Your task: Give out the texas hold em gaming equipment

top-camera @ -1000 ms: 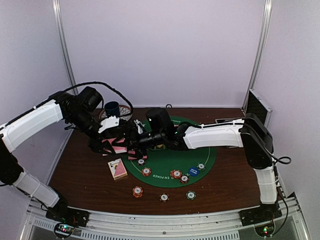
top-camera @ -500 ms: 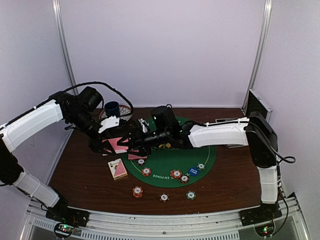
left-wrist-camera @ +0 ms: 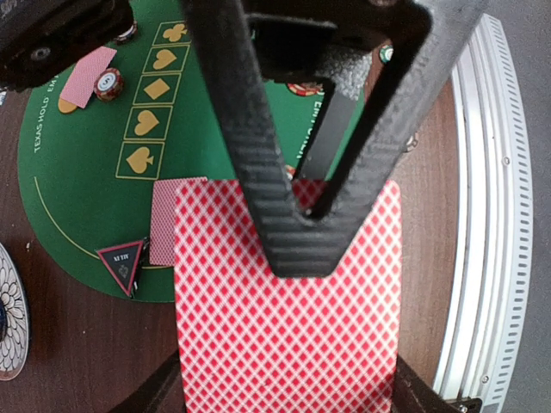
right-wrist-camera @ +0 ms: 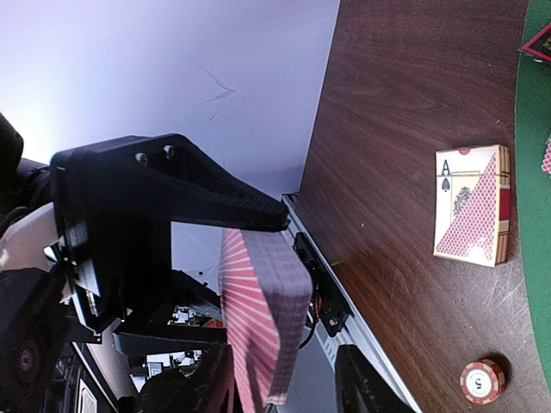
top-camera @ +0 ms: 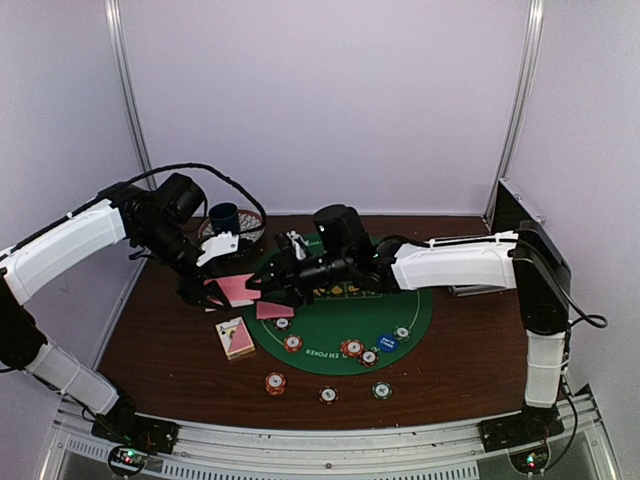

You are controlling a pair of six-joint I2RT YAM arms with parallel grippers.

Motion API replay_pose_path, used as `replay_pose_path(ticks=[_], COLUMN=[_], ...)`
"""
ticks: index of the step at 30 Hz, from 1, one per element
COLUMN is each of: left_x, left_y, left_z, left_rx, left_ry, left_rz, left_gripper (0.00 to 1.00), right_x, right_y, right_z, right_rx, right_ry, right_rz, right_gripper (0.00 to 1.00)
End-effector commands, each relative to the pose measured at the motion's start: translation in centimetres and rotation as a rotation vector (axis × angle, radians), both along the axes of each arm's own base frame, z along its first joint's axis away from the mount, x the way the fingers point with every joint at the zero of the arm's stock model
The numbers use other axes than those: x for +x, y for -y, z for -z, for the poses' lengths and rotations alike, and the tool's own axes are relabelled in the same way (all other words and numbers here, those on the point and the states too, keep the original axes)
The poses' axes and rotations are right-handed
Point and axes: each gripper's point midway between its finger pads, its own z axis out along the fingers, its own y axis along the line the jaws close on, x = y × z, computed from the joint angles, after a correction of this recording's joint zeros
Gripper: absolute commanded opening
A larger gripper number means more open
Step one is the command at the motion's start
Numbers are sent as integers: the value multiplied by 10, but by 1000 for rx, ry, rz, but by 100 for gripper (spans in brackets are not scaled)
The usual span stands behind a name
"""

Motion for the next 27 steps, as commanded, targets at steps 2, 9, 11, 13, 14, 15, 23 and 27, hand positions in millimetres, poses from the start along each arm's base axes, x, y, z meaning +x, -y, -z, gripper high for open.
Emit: replay_pose_path(ticks=[2, 9, 11, 13, 14, 15, 23, 27], left_x=[1, 2, 3, 3, 3, 3, 3, 3], left_y=[5, 5, 5, 5, 5, 4, 3, 2], left_z=[-10, -9, -9, -9, -9, -9, -7, -6], left_rx=[-39, -36, -36, -34, -34, -34, -24, -20], left_ry=[10, 9, 11, 11, 12, 12, 15, 15], left_rz=[3, 2, 2, 1, 1, 1, -1, -3], left_gripper=[0, 0, 0, 0, 0, 0, 0, 0], right_x=[-4, -6, -6, -7, -7, -7, -7, 0], right_y=[13, 14, 13, 11, 11, 10, 7, 17], right_z=[-27, -31, -31, -31, -32, -31, -39, -46], right_rx=[23, 44, 56, 63, 69, 74, 134, 172], right_ry=[33, 21, 10, 0, -3, -15, -39, -53], right_rz=[2, 0, -3, -8, -9, -10, -14, 11], right_gripper=[38, 27, 25, 24, 23, 23, 6, 0])
